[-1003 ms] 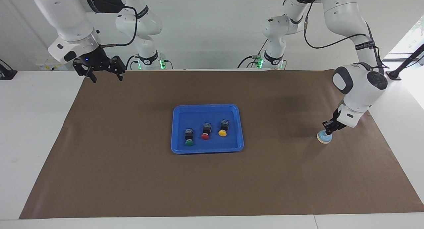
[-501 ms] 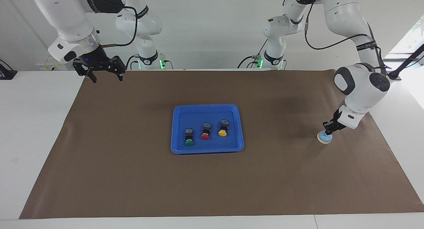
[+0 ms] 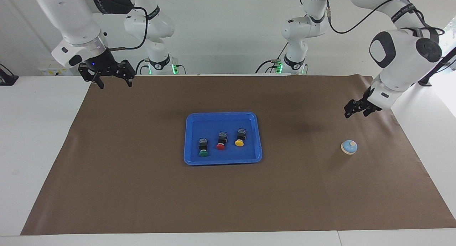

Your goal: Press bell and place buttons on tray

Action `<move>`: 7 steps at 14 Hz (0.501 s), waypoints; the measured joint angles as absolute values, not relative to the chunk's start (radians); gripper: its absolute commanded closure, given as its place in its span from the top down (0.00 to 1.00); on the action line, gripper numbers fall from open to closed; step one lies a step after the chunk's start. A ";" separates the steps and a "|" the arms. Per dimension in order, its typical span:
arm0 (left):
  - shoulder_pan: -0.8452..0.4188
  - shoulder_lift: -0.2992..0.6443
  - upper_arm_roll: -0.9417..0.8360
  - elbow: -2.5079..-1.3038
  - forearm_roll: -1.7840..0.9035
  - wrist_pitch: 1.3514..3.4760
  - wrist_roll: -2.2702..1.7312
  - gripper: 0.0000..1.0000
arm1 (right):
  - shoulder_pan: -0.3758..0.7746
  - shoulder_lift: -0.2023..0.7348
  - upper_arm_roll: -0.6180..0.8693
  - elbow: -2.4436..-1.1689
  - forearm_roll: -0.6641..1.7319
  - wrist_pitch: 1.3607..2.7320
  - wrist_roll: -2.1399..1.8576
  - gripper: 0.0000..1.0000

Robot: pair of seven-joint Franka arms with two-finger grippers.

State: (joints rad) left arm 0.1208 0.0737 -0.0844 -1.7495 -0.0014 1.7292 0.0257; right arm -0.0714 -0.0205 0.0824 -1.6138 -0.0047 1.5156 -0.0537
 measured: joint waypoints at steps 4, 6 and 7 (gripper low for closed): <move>0.120 0.008 -0.086 -1.722 -0.001 1.557 0.026 1.00 | -0.071 -0.021 0.082 -1.614 -0.005 1.516 -0.054 1.00; 0.118 0.007 -0.086 -1.722 -0.001 1.554 0.026 1.00 | -0.071 -0.021 0.082 -1.614 -0.005 1.516 -0.054 1.00; 0.116 0.009 -0.086 -1.722 -0.001 1.554 0.026 1.00 | -0.071 -0.021 0.082 -1.614 -0.005 1.516 -0.054 1.00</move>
